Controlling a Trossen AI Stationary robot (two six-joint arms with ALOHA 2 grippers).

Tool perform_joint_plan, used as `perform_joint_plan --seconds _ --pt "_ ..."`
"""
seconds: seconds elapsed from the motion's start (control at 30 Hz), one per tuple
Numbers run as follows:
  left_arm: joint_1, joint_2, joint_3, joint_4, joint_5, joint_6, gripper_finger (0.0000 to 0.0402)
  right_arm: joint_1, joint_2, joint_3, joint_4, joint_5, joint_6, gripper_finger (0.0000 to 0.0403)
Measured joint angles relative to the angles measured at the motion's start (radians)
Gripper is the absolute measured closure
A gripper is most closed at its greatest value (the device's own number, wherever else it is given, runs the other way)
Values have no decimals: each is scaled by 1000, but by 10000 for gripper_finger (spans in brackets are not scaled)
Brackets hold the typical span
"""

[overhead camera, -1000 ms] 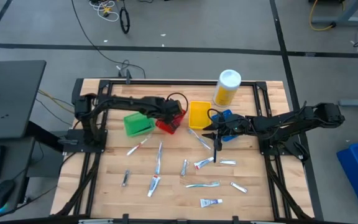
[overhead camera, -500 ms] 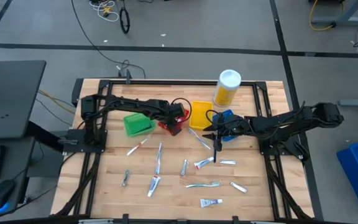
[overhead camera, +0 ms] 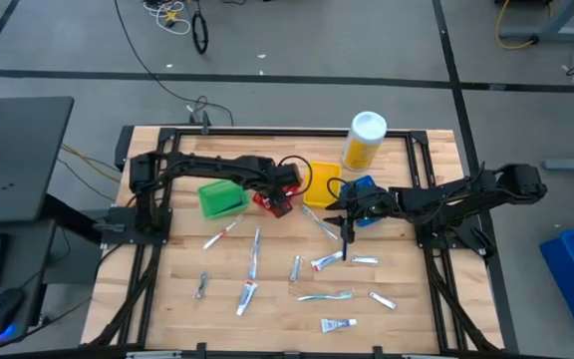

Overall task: Pick & Place Travel size toiletries
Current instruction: Put the blue toothbrush into the yellow bin

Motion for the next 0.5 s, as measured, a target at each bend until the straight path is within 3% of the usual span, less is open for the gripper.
perform_joint_plan --seconds 0.27,0.5 --pt "-67 -27 135 -171 -31 94 242 0 0 0 -2 0 23 211" --pt "-127 -203 102 -192 -46 96 242 0 0 0 -22 0 85 226"
